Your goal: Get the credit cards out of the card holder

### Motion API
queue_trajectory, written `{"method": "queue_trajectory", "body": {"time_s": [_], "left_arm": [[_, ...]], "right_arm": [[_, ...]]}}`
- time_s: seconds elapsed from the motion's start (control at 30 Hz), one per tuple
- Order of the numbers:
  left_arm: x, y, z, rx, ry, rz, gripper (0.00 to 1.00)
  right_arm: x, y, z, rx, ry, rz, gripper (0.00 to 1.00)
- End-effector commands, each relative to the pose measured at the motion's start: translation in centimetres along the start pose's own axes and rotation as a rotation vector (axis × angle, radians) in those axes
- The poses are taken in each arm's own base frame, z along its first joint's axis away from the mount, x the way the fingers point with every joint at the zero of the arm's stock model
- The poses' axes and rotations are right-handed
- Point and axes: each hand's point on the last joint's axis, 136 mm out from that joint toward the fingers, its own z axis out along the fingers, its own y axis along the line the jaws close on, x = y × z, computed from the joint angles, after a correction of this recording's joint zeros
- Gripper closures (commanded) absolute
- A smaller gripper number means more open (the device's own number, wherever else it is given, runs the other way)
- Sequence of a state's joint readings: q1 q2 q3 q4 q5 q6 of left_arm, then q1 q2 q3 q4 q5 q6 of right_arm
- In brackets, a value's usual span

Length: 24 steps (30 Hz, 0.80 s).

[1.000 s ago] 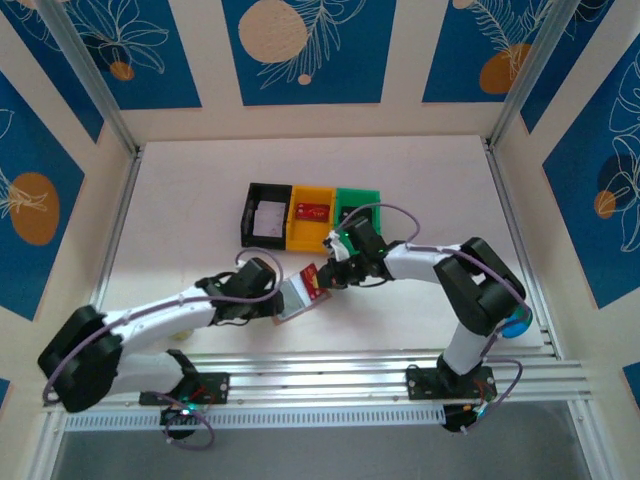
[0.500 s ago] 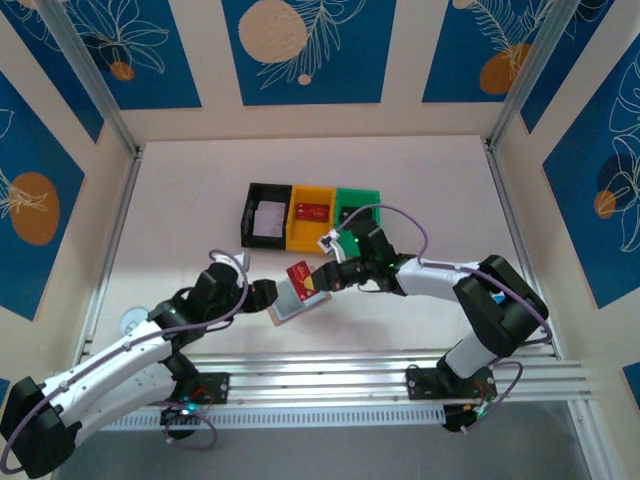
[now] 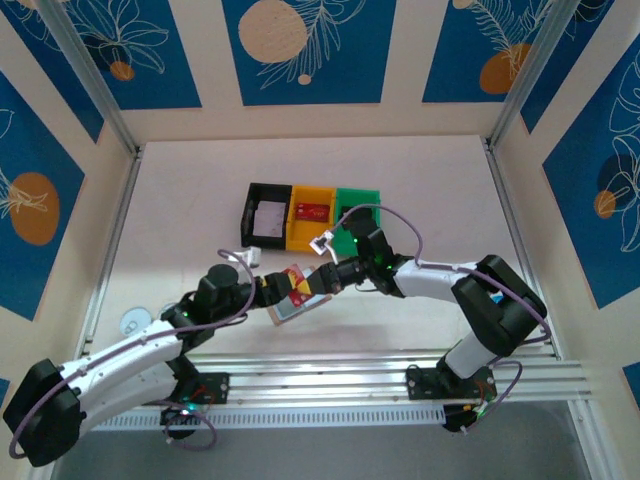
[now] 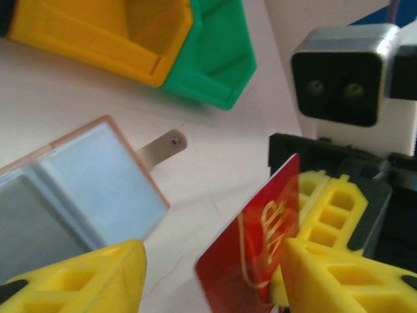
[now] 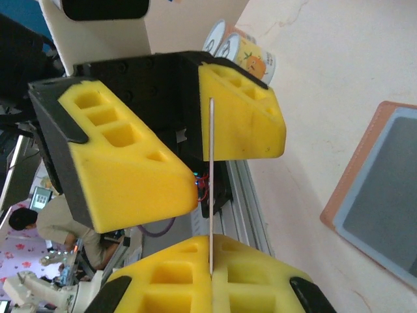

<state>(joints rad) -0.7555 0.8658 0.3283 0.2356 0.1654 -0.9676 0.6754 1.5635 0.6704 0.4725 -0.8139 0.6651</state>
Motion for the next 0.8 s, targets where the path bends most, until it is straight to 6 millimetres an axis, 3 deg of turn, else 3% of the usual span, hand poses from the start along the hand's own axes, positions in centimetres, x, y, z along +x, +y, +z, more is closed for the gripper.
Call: {"method": "queue_trajectory", "body": {"time_s": [0.0,0.13,0.43,0.63,0.77], "left_arm": [[-0.4,-1.9,0.1,0.091,-0.023,-0.002,0.50],[-0.5,-2.0,0.0,0.105,-0.042,-0.007,0.63],[-0.9,-2.4,-0.8,0.134,-0.084,-0.009,0.79],[-1.1,-2.8,-1.0,0.136,-0.079,0.000,1.00],[-0.9,-2.7,-1.1,0.085,-0.037,0.024,1.00]], "right_arm": [[0.4,0.8,0.3,-0.046,0.032,-0.012,1.00],[0.4,0.7,0.3,-0.041,0.032,-0.006,1.00],[0.3,0.6,0.3,-0.034,0.030,0.004,1.00],[0.2,0.3,0.3,-0.020,0.027,0.009,0.90],[0.1,0.3,0.0,-0.008,0.018,0.006,0.75]]}}
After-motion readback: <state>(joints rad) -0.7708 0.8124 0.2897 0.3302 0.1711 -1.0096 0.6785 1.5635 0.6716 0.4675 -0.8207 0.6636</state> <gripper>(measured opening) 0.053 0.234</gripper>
